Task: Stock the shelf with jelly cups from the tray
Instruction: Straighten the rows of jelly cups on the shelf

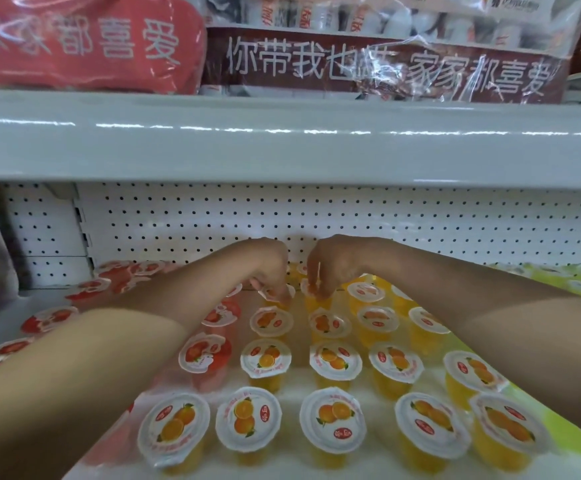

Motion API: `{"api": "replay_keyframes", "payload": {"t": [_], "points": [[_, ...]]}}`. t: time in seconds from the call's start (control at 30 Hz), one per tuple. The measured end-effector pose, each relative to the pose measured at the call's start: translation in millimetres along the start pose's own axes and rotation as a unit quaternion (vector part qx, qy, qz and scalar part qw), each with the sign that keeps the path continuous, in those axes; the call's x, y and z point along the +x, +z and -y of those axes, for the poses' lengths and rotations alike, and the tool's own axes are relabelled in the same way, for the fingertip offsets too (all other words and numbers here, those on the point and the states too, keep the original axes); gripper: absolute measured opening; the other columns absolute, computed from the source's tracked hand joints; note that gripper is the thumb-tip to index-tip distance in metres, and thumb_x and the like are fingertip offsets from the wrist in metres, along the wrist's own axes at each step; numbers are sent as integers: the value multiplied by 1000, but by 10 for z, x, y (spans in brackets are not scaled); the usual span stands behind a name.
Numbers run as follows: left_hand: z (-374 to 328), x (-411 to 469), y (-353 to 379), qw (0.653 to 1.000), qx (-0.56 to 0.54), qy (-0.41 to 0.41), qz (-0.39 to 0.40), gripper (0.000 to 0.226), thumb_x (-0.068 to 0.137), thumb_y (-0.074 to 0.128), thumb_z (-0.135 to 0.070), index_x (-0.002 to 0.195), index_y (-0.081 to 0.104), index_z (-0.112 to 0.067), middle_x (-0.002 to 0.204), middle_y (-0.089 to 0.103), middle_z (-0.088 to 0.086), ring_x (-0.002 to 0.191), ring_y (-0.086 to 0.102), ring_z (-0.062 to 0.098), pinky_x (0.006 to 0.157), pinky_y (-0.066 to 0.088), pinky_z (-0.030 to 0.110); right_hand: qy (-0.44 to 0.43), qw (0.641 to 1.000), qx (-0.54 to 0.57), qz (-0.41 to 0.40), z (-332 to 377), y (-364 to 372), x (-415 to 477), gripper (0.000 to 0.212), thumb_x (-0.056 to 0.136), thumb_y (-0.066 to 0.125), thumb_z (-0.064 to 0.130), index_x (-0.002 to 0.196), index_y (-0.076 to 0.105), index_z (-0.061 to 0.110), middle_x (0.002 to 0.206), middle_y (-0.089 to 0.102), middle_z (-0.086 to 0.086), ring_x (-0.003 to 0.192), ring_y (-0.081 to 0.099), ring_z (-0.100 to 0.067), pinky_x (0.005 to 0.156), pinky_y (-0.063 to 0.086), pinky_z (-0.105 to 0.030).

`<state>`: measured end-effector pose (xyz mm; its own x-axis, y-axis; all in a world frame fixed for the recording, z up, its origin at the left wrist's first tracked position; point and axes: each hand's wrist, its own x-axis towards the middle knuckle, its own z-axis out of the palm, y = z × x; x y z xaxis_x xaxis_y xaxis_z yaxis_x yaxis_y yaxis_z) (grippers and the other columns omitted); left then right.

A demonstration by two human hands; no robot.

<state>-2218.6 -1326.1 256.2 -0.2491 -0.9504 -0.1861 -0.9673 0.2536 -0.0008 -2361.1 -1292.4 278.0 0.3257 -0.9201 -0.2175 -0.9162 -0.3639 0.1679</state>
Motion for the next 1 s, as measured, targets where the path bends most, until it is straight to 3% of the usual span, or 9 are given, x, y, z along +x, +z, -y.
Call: {"api": "replay_keyframes", "payload": {"t": [0.13, 0.2, 0.27, 0.37, 0.5, 0.63, 0.77, 0.9, 1.0], "points": [[19, -48, 22, 1000, -7, -10, -9, 27, 78, 75, -38, 83, 70, -12, 75, 57, 2, 65, 51, 18, 56, 42, 24, -3, 1000, 3, -13, -11, 15, -63, 48, 83, 73, 43, 123, 67, 18, 121, 65, 2, 109, 60, -20, 94, 51, -34], [23, -96, 17, 1000, -10, -14, -1, 40, 79, 75, -42, 92, 72, -4, 79, 64, 9, 69, 55, 19, 62, 44, 27, -6, 999, 26, -36, -26, 0, -123, 52, 80, 74, 45, 126, 65, 21, 122, 64, 5, 109, 59, -19, 93, 50, -33], [26, -129, 11, 1000, -14, -19, 2, 51, 81, 73, -46, 106, 70, -1, 97, 71, 12, 85, 66, 23, 73, 52, 30, -15, 998, 37, -51, -22, -31, -190, 54, 78, 75, 48, 125, 65, 22, 120, 64, 5, 107, 59, -18, 91, 50, -32], [11, -163, 16, 999, -22, -23, -5, 56, 83, 72, -48, 117, 67, -4, 114, 68, 12, 106, 65, 26, 88, 52, 32, -9, 998, 28, -58, -14, -91, -296, 55, 80, 74, 50, 125, 64, 21, 120, 64, 4, 110, 58, -19, 92, 49, -32], [24, -211, 24, 999, -32, -29, -11, 56, 79, 75, -50, 113, 68, -6, 107, 70, 5, 93, 65, 21, 76, 49, 28, -4, 997, 40, -63, -31, -105, -419, 53, 82, 72, 49, 126, 65, 19, 123, 62, 3, 113, 57, -19, 90, 47, -29], [70, -442, -124, 997, -65, -7, -39, 56, 74, 78, -52, 107, 70, -7, 101, 72, 6, 97, 68, 23, 76, 50, 27, -15, 998, 40, -39, 3, -56, -506, 51, 80, 72, 54, 119, 67, 21, 116, 64, 6, 110, 58, -18, 89, 48, -31], [5, -623, -204, 995, -92, 15, 36, 53, 74, 82, -41, 109, 69, -3, 98, 71, 9, 79, 65, 19, 73, 58, 25, -30, 999, 24, 16, 128, -15, -545, 54, 78, 67, 64, 109, 72, 21, 115, 65, 5, 109, 59, -18, 96, 49, -37], [-99, -644, -53, 997, -61, 7, 52, 48, 74, 83, -39, 106, 69, -6, 93, 68, 4, 81, 67, 17, 63, 58, 23, -25, 999, 2, 25, 226, 22, -546, 58, 77, 68, 63, 114, 70, 18, 123, 63, 1, 113, 57, -19, 100, 47, -37], [-113, -650, 11, 997, -56, 5, 51, 46, 72, 84, -41, 101, 70, -8, 97, 69, 4, 88, 70, 19, 68, 60, 25, -15, 1000, -11, 21, 243, 40, -542, 62, 75, 71, 62, 117, 68, 16, 127, 62, -1, 115, 58, -22, 99, 48, -39]]}}
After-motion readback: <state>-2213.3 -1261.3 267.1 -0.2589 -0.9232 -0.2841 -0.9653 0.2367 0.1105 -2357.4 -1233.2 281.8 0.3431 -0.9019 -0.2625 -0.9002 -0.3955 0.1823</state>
